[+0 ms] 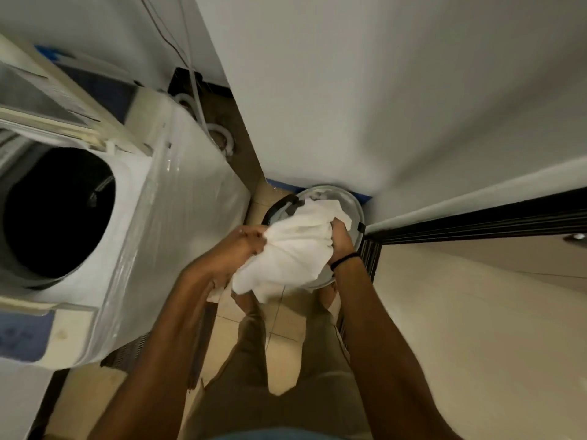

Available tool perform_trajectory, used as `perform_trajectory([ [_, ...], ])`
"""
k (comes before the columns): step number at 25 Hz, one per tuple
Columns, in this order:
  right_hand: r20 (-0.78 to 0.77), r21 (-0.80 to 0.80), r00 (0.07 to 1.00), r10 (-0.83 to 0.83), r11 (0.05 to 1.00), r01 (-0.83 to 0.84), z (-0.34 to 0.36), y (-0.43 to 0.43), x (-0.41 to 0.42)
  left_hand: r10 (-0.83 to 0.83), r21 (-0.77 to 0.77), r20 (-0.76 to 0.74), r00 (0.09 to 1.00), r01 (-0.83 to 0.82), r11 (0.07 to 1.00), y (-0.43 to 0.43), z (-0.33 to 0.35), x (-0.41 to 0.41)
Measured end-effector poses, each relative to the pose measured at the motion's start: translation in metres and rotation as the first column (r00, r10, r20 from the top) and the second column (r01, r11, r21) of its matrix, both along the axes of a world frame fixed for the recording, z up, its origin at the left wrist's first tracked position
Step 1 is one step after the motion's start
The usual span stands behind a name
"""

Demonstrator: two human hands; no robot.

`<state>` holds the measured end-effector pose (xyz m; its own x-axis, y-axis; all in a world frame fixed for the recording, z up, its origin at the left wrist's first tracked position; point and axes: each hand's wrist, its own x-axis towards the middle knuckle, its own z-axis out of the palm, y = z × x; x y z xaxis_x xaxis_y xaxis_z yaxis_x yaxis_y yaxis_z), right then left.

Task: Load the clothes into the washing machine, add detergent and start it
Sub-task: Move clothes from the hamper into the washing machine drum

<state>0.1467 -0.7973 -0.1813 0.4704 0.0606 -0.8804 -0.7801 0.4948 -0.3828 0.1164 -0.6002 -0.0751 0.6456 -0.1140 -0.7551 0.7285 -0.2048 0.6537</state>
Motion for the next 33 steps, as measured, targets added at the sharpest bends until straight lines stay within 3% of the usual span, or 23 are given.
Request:
perform_trajectory([
  [2, 0.069, 0.055, 0.997, 0.045, 0.997, -0.049, 0.063, 0.009, 0.001, 0.290, 0.036, 0.143, 0.946, -0.297, 0.954, 0.018, 0.029, -0.002],
  [4, 0.192, 0.194, 0.980, 0.058, 0.976, -0.096, 0.131, 0.027, 0.001, 0.293, 0.072, 0.274, 0.916, -0.323, 0.944, 0.037, 0.058, -0.004],
  [7, 0.315, 0.202, 0.943, 0.110, 0.963, -0.180, 0.173, 0.062, 0.004, 0.289, -0.230, 0.231, 0.929, -0.237, 0.944, 0.070, 0.103, -0.020],
  [9, 0.367, 0.014, 0.880, 0.301, 0.944, -0.329, 0.187, 0.096, 0.008, 0.395, -0.465, 0.187, 0.899, -0.274, 0.842, 0.090, 0.133, -0.037],
  [11, 0.388, -0.146, 0.776, 0.497, 0.864, -0.481, 0.209, 0.144, 0.013, 0.572, -0.526, 0.251, 0.781, -0.385, 0.758, 0.116, 0.157, -0.057],
  [13, 0.488, -0.326, 0.529, 0.694, 0.708, -0.627, 0.241, 0.191, 0.012, 0.704, -0.466, 0.333, 0.627, -0.540, 0.701, 0.148, 0.171, -0.070],
  [15, 0.502, -0.532, 0.326, 0.801, 0.583, -0.614, 0.264, 0.237, 0.008, 0.811, -0.389, 0.335, 0.479, -0.714, 0.582, 0.192, 0.178, -0.082],
  [16, 0.531, -0.488, 0.297, 0.794, 0.573, -0.658, 0.270, 0.258, 0.004, 0.846, -0.383, 0.304, 0.438, -0.757, 0.529, 0.215, 0.177, -0.089],
  [17, 0.576, -0.336, 0.328, 0.749, 0.582, -0.740, 0.270, 0.276, -0.002, 0.859, -0.384, 0.282, 0.428, -0.770, 0.510, 0.237, 0.175, -0.094],
  [19, 0.582, -0.110, 0.328, 0.744, 0.472, -0.875, 0.264, 0.313, -0.014, 0.826, -0.360, 0.275, 0.492, -0.744, 0.563, 0.277, 0.168, -0.103],
  [20, 0.576, -0.168, 0.251, 0.778, 0.413, -0.895, 0.261, 0.335, -0.020, 0.793, -0.341, 0.272, 0.545, -0.716, 0.609, 0.296, 0.163, -0.107],
  [22, 0.561, -0.356, 0.160, 0.813, 0.411, -0.839, 0.251, 0.372, -0.026, 0.727, -0.287, 0.265, 0.634, -0.667, 0.687, 0.327, 0.151, -0.110],
  [26, 0.454, -0.414, 0.267, 0.850, 0.467, -0.781, 0.213, 0.427, -0.023, 0.670, -0.110, 0.340, 0.660, -0.679, 0.726, 0.376, 0.117, -0.105],
  [28, 0.347, -0.533, 0.260, 0.901, 0.417, -0.736, 0.180, 0.439, -0.022, 0.552, 0.172, 0.315, 0.772, -0.619, 0.767, 0.396, 0.086, -0.097],
  [30, 0.193, -0.704, 0.215, 0.957, 0.288, -0.649, 0.150, 0.442, -0.024, 0.466, 0.505, 0.165, 0.869, -0.481, 0.717, 0.402, 0.060, -0.089],
  [33, 0.116, -0.816, 0.228, 0.967, 0.223, -0.533, 0.126, 0.419, -0.025, 0.520, 0.574, 0.172, 0.836, -0.515, 0.637, 0.380, 0.047, -0.079],
])
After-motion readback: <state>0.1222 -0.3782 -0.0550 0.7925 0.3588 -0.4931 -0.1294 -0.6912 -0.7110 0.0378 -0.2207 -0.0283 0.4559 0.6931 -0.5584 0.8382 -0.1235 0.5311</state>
